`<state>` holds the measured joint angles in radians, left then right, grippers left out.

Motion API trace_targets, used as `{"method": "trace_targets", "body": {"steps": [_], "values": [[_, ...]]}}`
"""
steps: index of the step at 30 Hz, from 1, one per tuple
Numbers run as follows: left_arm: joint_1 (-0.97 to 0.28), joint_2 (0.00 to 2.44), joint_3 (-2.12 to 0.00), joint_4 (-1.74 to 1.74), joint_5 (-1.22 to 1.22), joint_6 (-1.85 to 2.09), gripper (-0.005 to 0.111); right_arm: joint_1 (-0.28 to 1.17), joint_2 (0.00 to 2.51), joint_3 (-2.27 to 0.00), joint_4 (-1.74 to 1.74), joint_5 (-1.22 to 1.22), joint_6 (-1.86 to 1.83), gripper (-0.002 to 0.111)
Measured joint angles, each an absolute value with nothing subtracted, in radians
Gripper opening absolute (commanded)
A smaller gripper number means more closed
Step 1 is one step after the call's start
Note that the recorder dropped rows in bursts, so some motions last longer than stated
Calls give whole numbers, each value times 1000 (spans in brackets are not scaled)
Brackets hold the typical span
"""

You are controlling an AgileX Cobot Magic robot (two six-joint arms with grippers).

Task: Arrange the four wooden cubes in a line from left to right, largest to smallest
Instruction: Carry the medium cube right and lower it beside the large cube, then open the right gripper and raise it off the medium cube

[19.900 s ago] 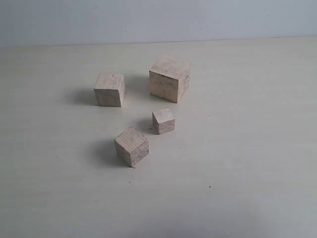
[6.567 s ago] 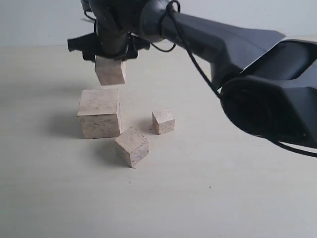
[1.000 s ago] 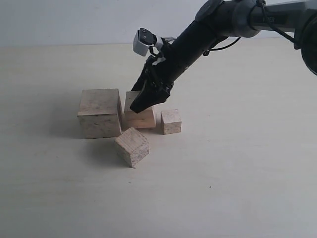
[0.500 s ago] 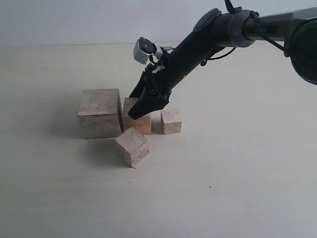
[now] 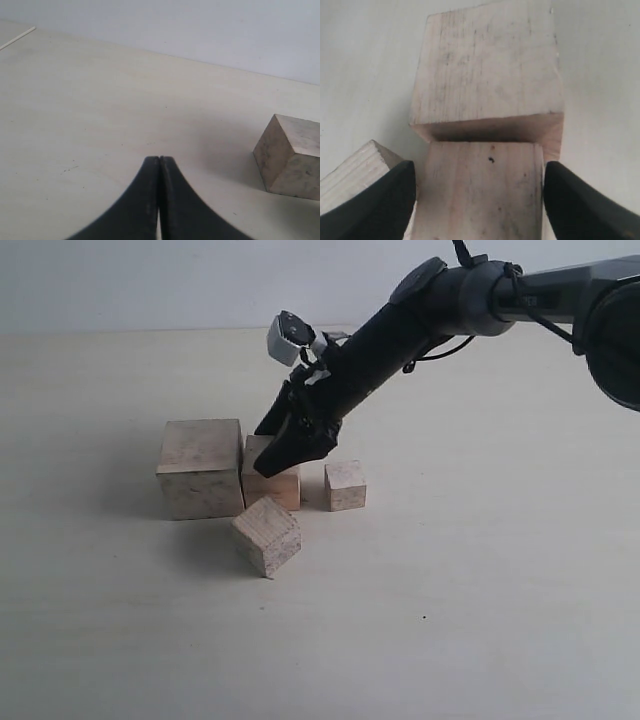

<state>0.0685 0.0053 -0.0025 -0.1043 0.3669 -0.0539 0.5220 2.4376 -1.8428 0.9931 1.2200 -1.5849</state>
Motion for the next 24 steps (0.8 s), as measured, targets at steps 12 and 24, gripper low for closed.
{"method": "trace_targets", "body": {"steps": [12,24], "values": [[68,5,-2,-104,367,-54,0,522,2303,-1843,874,1220,-1456,58],[68,5,-2,-104,367,-54,0,551,2197,-1843,632,1209,-716,0]]}}
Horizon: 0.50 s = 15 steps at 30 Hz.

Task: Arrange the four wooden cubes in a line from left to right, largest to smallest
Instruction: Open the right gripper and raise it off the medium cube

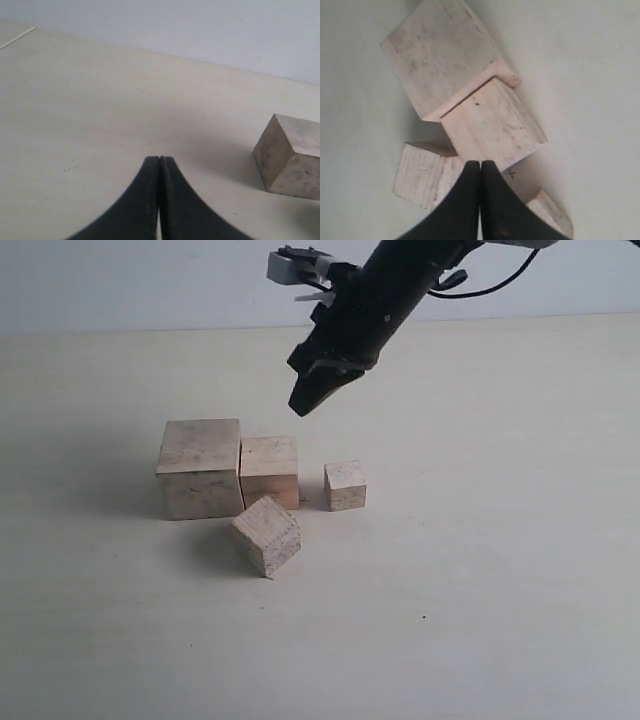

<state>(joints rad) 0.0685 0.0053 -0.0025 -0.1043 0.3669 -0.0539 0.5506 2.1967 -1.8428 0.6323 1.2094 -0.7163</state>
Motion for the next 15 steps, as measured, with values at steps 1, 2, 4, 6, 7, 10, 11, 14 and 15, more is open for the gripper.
{"method": "trace_targets", "body": {"steps": [1,2,4,6,7,10,11,14,15], "values": [[68,5,-2,-104,367,-54,0,556,2179,-1843,626,1209,-685,0],[68,5,-2,-104,367,-54,0,562,2158,-1843,606,1211,-648,0],[68,5,-2,-104,367,-54,0,582,2113,-1843,524,1209,-558,0],[68,5,-2,-104,367,-54,0,601,2073,-1843,434,1192,-439,0],[68,5,-2,-104,367,-54,0,612,2052,-1838,400,1178,-397,0],[68,5,-2,-104,367,-54,0,651,1990,-1808,370,1130,-346,0],[68,5,-2,-104,367,-54,0,671,1967,-1789,368,1109,-332,0],[68,5,-2,-104,367,-54,0,742,1894,-1711,332,1035,-273,0],[68,5,-2,-104,367,-54,0,761,1875,-1682,315,1010,-247,0]]}}
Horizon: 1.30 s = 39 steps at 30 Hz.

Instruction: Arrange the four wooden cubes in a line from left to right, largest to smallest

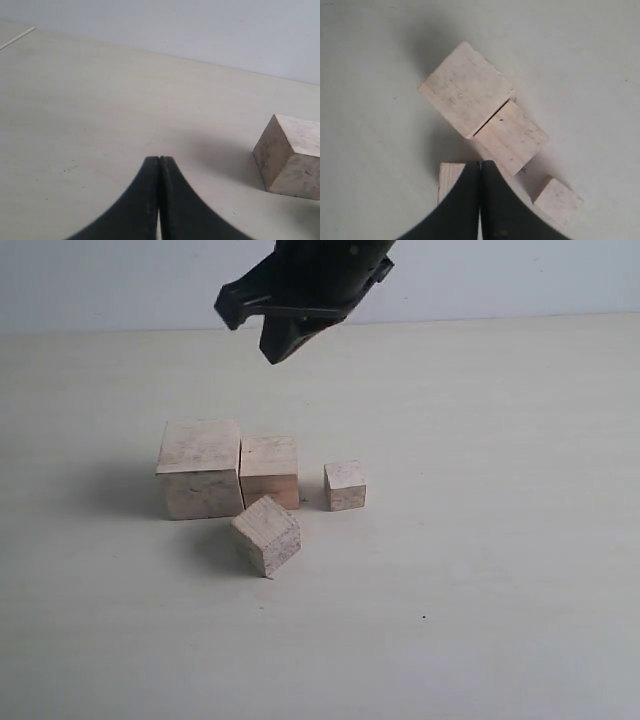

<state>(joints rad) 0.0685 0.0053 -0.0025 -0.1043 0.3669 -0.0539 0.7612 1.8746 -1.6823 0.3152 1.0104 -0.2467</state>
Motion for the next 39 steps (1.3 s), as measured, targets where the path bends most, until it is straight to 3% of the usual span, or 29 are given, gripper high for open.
{"method": "trace_targets", "body": {"steps": [6,9,12,16,17,23,30,39], "values": [[68,5,-2,-104,367,-54,0,840,1801,-1460,262,919,-195,0],[68,5,-2,-104,367,-54,0,848,1812,-1386,262,882,-199,7],[68,5,-2,-104,367,-54,0,848,1844,-1347,260,868,-242,32],[68,5,-2,-104,367,-54,0,848,1885,-1334,287,868,-269,78],[68,5,-2,-104,367,-54,0,848,1898,-1334,306,868,-273,81],[68,5,-2,-104,367,-54,0,857,1934,-1334,344,868,-277,61],[68,5,-2,-104,367,-54,0,916,1935,-1334,346,817,-245,81],[68,5,-2,-104,367,-54,0,926,1935,-1334,263,785,-228,84]]}}
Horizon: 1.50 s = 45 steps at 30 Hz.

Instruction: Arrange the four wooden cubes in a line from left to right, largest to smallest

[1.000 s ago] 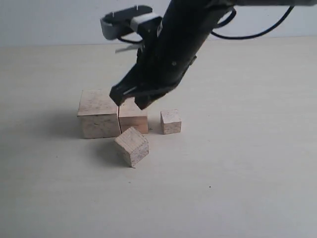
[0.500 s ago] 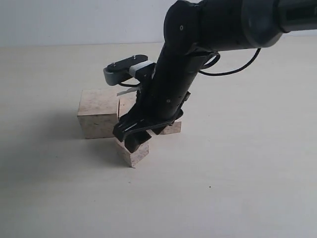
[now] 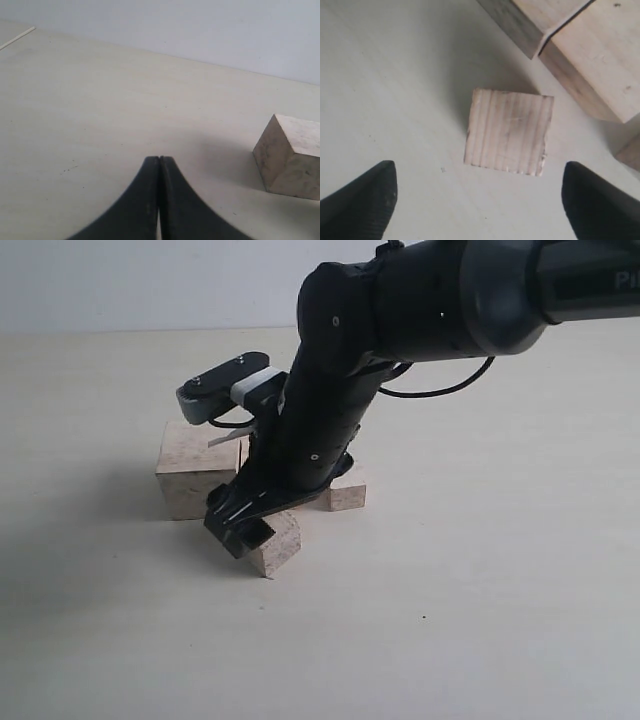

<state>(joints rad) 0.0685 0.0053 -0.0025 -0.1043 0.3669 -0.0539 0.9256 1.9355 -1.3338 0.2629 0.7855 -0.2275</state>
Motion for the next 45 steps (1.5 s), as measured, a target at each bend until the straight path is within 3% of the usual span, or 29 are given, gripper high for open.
{"method": "trace_targets", "body": {"steps": [22,25,31,45], "values": [[68,5,-2,-104,367,-54,0,926,2027,-1334,212,729,-124,83],[68,5,-2,-104,367,-54,0,926,2042,-1334,212,722,-117,69],[68,5,-2,-104,367,-54,0,926,2050,-1334,211,724,-104,2],[68,5,-2,-104,367,-54,0,906,2004,-1334,95,1019,-245,0]]}}
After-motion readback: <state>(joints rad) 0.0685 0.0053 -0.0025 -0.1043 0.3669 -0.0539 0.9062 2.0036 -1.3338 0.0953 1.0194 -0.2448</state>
